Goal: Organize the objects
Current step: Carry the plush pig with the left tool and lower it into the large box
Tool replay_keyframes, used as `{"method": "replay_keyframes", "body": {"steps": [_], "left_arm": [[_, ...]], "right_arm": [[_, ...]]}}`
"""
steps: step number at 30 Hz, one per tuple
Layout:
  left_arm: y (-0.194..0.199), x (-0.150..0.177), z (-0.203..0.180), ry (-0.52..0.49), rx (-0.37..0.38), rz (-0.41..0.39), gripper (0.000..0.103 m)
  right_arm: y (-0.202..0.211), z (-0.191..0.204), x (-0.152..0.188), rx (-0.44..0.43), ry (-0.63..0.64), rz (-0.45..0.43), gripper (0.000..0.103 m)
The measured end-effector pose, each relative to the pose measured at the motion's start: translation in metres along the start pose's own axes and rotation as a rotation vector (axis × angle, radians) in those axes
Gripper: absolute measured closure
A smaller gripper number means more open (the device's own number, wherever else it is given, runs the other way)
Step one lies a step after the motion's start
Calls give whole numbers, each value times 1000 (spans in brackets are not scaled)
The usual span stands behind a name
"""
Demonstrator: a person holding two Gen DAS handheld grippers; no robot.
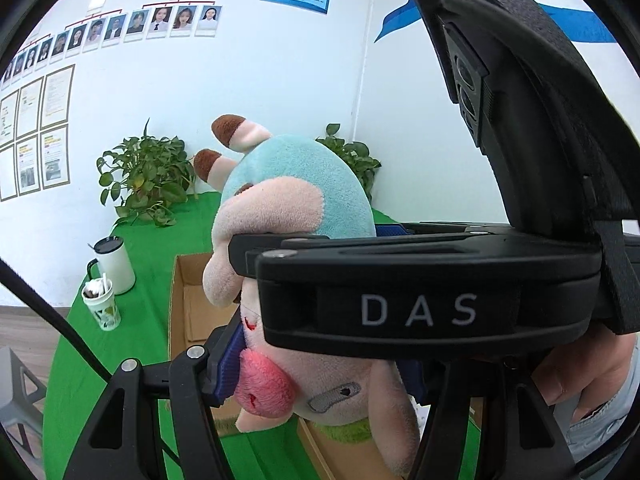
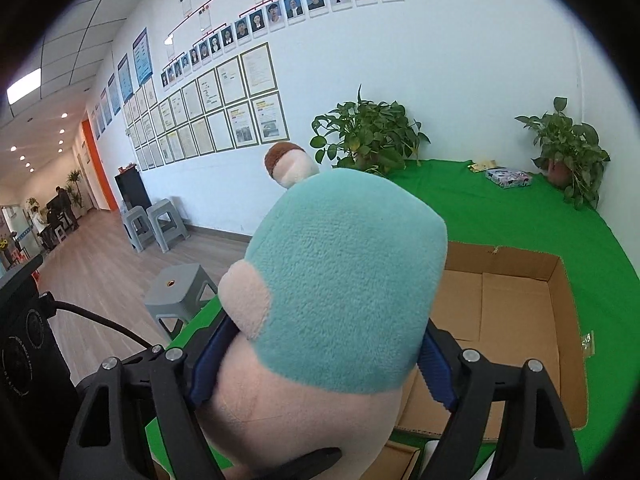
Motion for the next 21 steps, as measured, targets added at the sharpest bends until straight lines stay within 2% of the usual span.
{"method": "replay_keyframes", "body": {"steps": [3,7,9,16,21], "left_arm": [[-18,-20,36,20,29,18,42],[-42,-27,69,78,56,61,42],[-41,-13,60,106,67,79,42],[-85,19,120,211,95,137,42],[-101,57,139,274,98,180,42]], "right_arm": [[-13,-3,-2,15,-13,24,23],[-44,-6,-1,20,-17,87,23],[-61,-6,4,19,-20,123,23],[-114,-7,29,22,-36,238,23],[-143,-7,47,12,-50,298,24]]}}
Point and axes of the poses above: each gripper's, at about its wrist camera, not at the fingertips, and y roughly against the way its jaws point, z to its left, x to its underside, the point moved 9 cm from there along -y, roughly the way its jaws point, and after that the axes turned 12 degrees about x, right-handed, at the moved point
